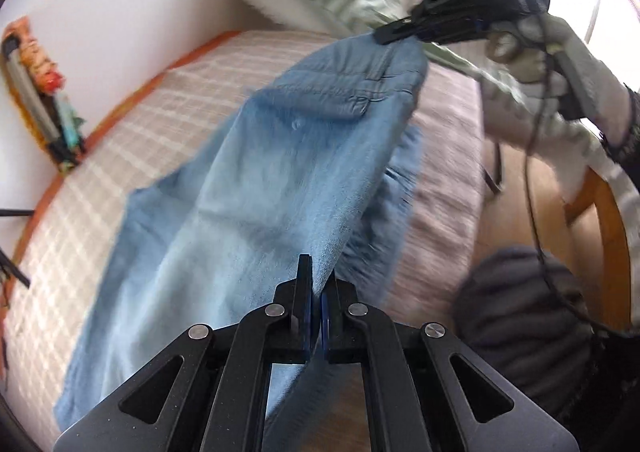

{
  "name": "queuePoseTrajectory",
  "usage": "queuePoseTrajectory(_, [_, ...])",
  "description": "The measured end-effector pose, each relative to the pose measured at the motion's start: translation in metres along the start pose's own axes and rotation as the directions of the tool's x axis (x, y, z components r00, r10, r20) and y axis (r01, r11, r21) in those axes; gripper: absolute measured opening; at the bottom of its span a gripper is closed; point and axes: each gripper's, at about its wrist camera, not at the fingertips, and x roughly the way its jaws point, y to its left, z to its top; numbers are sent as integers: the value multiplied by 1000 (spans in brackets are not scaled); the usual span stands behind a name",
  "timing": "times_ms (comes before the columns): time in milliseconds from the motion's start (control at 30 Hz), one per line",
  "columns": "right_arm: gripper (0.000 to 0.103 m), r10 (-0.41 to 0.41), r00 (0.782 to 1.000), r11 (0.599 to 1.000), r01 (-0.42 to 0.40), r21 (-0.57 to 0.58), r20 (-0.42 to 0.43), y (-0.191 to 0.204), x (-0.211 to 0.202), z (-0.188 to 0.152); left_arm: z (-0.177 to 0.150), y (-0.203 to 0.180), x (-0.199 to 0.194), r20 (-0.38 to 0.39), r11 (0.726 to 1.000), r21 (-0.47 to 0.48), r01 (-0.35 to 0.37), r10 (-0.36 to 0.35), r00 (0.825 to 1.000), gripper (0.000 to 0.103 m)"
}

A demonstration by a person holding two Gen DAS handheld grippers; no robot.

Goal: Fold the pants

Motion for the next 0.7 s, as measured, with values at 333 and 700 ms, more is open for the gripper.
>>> queuePoseTrajectory(333, [9, -90, 984, 996, 92, 10, -155, -44, 47, -37, -14, -18, 34, -88, 999, 34, 23, -20, 996, 2])
queuePoseTrajectory(700, [86, -45, 998, 987, 50, -151, 32, -44, 44, 36, -29, 19, -31, 21, 983, -182, 33, -30, 999, 23])
